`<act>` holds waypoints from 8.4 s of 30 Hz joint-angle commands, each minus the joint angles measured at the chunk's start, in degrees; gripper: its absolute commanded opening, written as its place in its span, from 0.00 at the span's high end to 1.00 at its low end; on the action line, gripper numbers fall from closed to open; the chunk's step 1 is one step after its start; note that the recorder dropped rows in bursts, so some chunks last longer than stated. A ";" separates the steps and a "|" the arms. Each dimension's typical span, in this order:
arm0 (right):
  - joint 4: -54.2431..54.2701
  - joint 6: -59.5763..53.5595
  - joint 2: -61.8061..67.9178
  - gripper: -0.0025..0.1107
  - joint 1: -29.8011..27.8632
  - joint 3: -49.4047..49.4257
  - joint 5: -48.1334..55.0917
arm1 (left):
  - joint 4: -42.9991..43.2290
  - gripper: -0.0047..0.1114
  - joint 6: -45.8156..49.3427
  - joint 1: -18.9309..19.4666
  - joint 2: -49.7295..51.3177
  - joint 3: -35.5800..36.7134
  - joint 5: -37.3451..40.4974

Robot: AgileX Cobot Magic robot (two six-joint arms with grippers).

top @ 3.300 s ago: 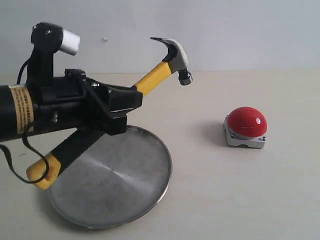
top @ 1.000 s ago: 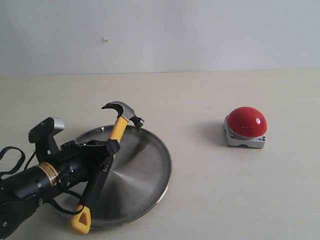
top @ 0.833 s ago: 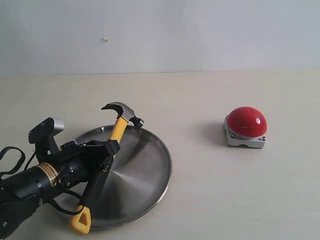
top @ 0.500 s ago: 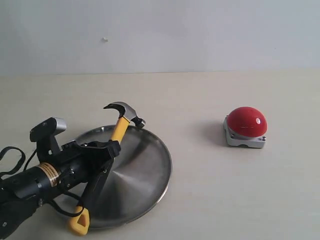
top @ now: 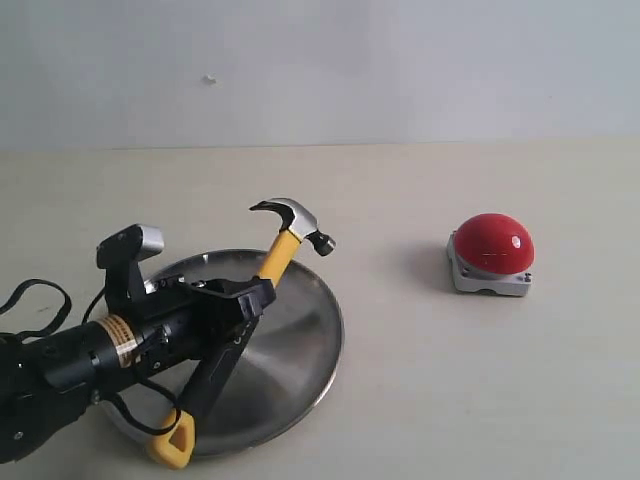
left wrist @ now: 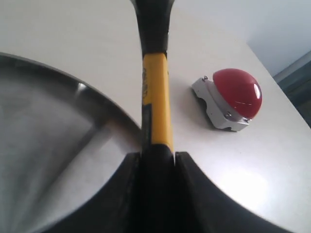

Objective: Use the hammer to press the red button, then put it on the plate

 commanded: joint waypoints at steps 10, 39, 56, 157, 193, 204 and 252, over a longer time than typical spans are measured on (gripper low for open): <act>-0.12 -0.05 -0.25 0.98 0.03 0.22 -0.34 | 10.45 0.96 -10.26 7.03 1.04 -0.92 -4.24; -0.12 -0.05 -0.25 0.98 0.03 0.22 -0.34 | 12.55 0.68 -10.39 7.48 1.17 -1.12 1.10; -0.12 -0.05 -0.25 0.98 0.03 0.22 -0.44 | 20.11 0.96 -0.45 7.48 -9.23 -1.12 -7.27; -0.12 -0.05 -0.25 0.98 0.03 0.22 -0.44 | -13.41 0.96 53.10 35.60 -112.19 26.19 76.92; -0.56 -0.83 -0.25 0.98 0.03 0.22 -0.45 | -13.41 0.96 53.34 35.60 -112.19 28.83 82.69; -19.73 -8.70 -0.25 0.98 -22.14 0.22 -3.15 | -13.41 0.96 53.34 35.60 -112.19 28.83 82.69; -37.64 8.32 -1.59 0.98 -30.27 11.57 -5.34 | -13.41 0.96 53.34 35.60 -112.19 28.83 82.69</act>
